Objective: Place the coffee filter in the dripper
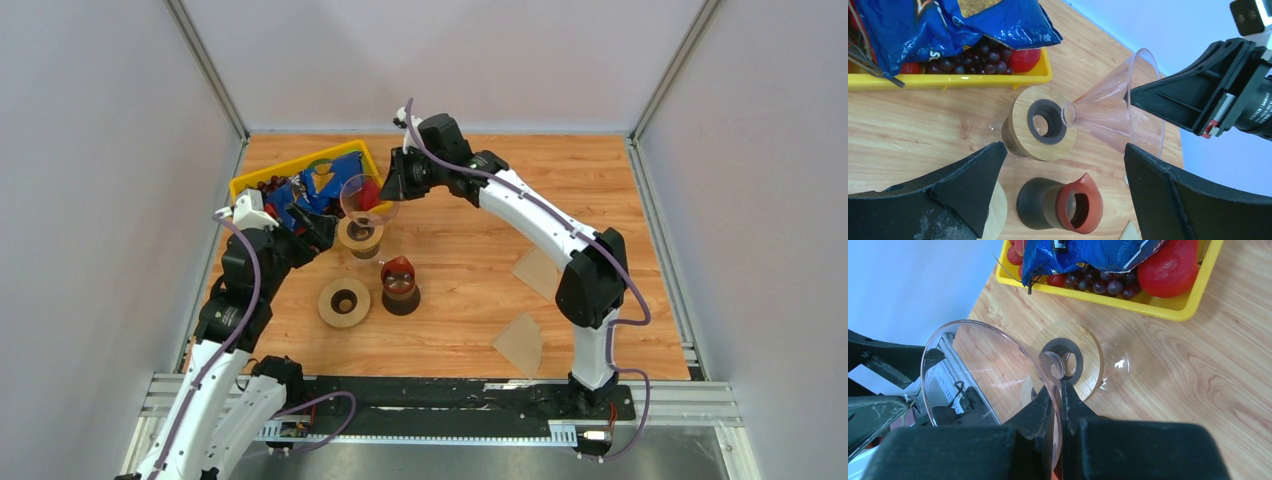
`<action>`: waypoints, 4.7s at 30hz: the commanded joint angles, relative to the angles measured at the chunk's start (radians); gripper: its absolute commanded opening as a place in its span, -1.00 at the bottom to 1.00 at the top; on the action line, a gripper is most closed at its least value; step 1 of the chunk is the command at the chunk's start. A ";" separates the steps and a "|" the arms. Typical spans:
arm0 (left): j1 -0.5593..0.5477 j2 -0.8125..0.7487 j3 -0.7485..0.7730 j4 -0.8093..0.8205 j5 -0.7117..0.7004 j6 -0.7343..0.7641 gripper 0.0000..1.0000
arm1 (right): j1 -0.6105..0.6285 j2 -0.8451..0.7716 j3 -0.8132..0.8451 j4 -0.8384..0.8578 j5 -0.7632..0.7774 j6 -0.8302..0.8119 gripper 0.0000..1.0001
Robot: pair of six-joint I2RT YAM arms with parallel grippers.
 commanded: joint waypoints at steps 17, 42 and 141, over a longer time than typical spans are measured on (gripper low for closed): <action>-0.004 -0.070 0.042 -0.029 -0.093 0.020 1.00 | 0.099 0.094 0.119 -0.002 0.090 -0.023 -0.92; -0.004 0.135 0.126 0.028 -0.055 0.021 1.00 | 0.114 0.023 0.129 -0.046 0.151 -0.069 -0.92; -0.003 0.658 0.320 -0.129 -0.038 0.149 -0.80 | 0.104 0.204 0.218 -0.274 0.112 -0.144 -0.89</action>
